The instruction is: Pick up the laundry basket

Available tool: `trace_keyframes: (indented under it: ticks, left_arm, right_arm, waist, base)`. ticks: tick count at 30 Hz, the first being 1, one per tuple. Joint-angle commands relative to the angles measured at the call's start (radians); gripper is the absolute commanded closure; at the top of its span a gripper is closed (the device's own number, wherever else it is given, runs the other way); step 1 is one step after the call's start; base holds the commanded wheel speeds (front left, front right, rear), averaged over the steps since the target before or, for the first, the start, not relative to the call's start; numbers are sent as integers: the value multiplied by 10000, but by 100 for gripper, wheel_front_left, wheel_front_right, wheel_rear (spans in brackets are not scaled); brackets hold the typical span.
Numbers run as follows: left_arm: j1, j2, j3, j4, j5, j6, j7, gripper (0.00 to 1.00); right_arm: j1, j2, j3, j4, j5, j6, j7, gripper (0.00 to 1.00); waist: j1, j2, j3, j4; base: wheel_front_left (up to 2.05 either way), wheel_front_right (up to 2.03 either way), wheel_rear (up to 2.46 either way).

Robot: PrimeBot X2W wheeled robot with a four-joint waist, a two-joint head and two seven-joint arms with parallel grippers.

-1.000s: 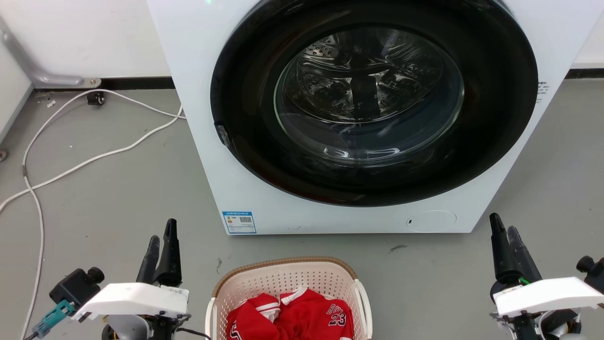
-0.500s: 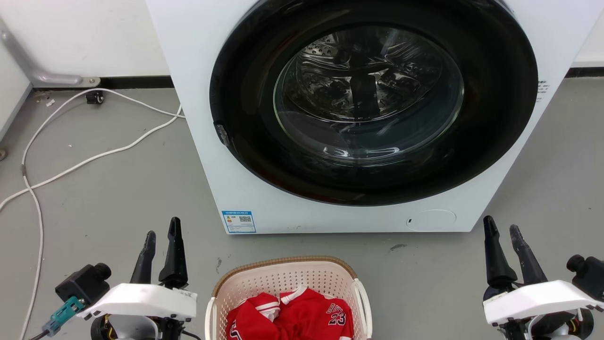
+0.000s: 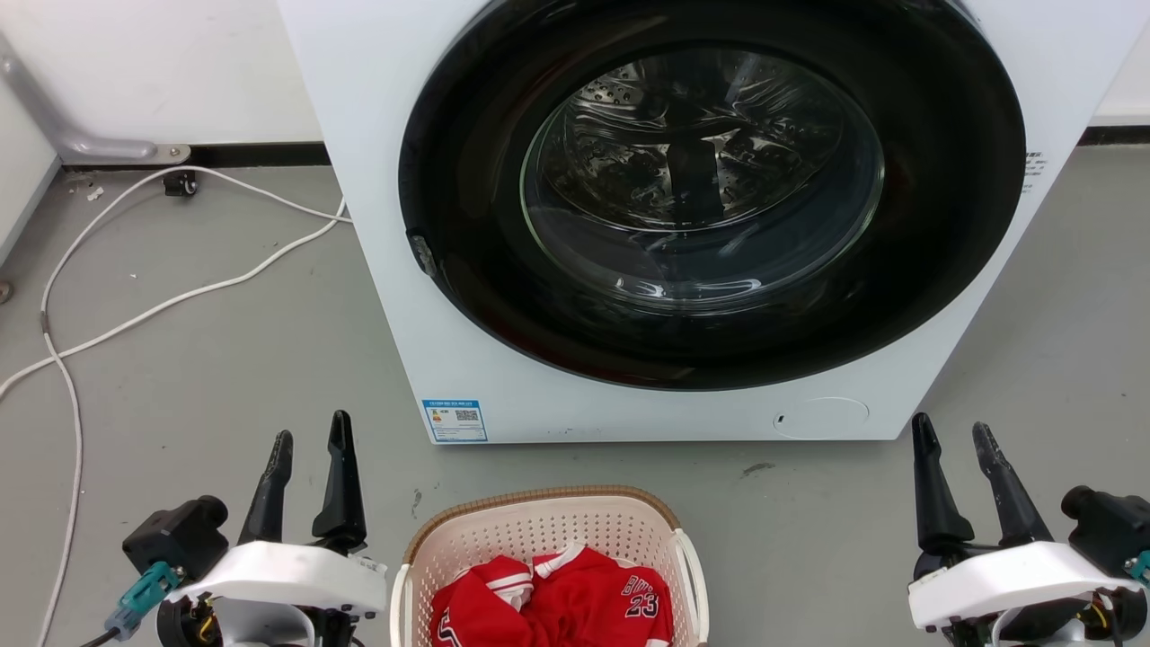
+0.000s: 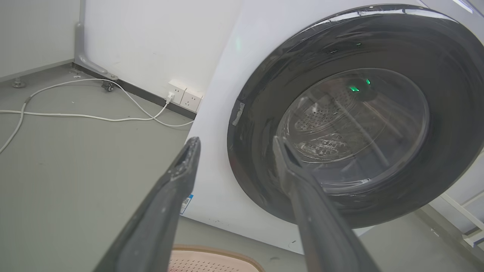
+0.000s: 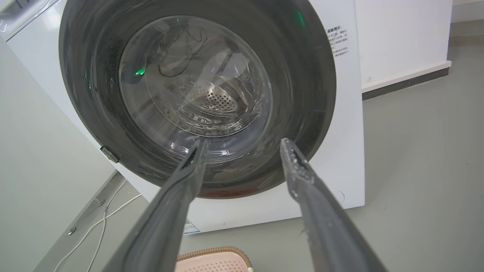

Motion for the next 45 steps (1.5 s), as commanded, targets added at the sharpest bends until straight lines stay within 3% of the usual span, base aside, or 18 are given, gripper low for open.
trace_keyframes:
  ticks: [1,45]
  left_arm:
    - [32,38,-30,-139,253,-25,-96,0]
    - [399,50,-175,-43,3930,1,-1052,0]
  right_arm:
    - [19,-32,22,-150,-226,2,-82,0]
    - [502,-38,232,-471,-3673,1,-1044,0]
  waist:
    - [0,0,2,-4]
    - [0,0,-36,-48]
  base:
    - [0,0,0]
    - [0,0,0]
